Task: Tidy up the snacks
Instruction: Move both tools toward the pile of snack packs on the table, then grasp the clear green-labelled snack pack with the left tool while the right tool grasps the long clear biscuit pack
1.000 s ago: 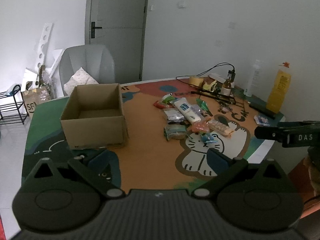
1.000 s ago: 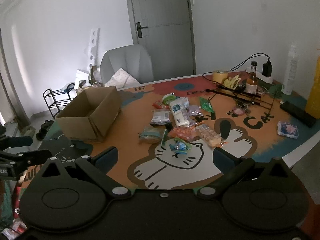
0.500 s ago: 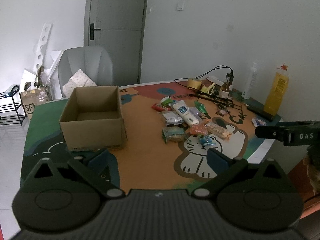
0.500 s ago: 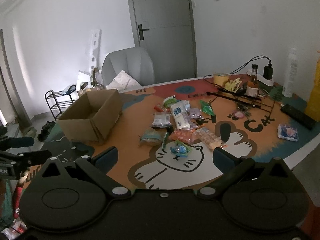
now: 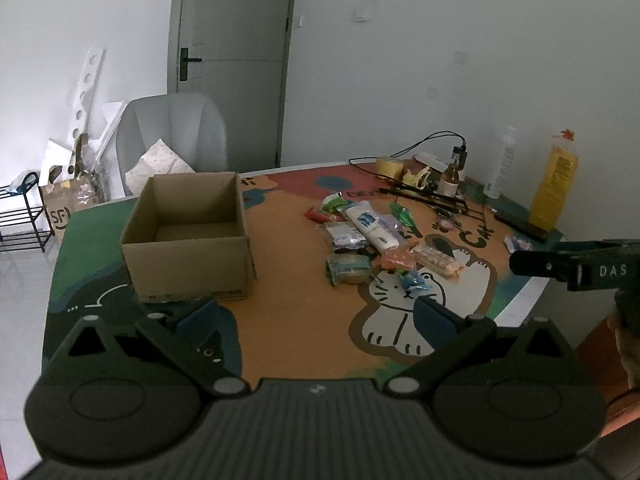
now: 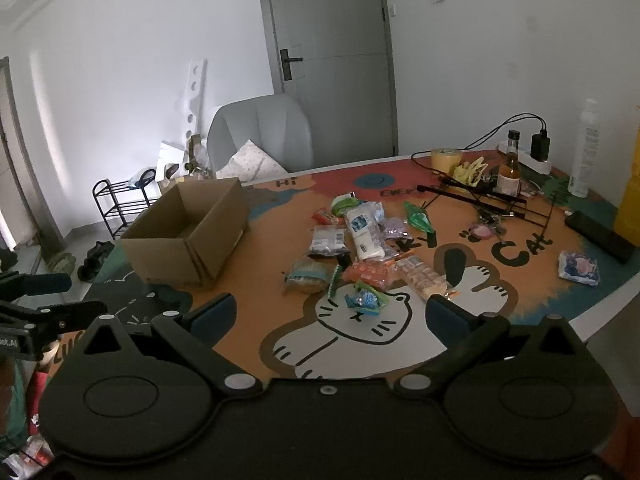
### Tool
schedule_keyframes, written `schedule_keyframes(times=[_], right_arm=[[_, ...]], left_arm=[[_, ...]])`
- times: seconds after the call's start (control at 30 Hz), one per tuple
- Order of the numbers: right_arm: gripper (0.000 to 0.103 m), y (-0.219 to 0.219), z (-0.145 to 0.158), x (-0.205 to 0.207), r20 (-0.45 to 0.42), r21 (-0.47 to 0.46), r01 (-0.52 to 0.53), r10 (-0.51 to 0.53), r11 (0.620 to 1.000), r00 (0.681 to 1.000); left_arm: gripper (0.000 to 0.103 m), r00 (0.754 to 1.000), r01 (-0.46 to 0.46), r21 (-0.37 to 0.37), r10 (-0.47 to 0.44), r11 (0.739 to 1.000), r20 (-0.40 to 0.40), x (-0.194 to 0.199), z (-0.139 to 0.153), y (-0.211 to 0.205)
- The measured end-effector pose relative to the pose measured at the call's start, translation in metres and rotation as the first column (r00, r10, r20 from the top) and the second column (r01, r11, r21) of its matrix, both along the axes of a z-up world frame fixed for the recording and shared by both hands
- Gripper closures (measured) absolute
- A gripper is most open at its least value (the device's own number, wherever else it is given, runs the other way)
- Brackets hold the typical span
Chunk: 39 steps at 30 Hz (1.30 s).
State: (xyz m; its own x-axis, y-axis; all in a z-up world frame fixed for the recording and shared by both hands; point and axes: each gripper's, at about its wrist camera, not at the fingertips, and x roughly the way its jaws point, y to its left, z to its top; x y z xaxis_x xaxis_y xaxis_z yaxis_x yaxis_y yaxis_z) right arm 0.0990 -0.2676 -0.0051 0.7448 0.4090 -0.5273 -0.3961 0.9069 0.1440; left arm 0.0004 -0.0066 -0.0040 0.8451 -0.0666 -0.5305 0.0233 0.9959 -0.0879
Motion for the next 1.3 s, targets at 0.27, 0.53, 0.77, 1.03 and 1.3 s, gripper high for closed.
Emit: schedule_keyframes(times=[0.27, 0.53, 0.77, 1.03, 1.3], right_arm=[[0.0, 0.0, 0.0, 0.0, -0.006, 0.003, 0.004, -0.004, 1.0, 1.0], [0.0, -0.001, -0.002, 0.0, -0.012, 0.012, 0.001, -0.001, 1.0, 1.0], [0.0, -0.001, -0.002, 0.008, -0.032, 0.019, -0.003, 0.004, 1.0, 0.999], [0.0, 0.005, -0.005, 0.023, -0.047, 0.019, -0.007, 0.008, 1.0, 0.999], [0.0, 0.001, -0.01, 0.048, -0.041, 0.026, -0.014, 0.015, 1.0, 0.999]], left_arm=[[0.0, 1.0, -0.005, -0.005, 0.005, 1.0, 0.004, -0.001, -0.002, 0.002], [0.0, 1.0, 0.007, -0.006, -0.007, 1.0, 0.007, -0.001, -0.003, 0.001], [0.0, 0.999, 0.028, 0.017, -0.028, 0.999, 0.018, 0.005, 0.003, 0.003], [0.0, 0.998, 0.032, 0.024, -0.033, 0.999, 0.046, 0.02, 0.009, -0.004], [0.001, 0.997, 0.039, -0.007, -0.038, 0.999, 0.063, 0.048, 0.004, -0.006]])
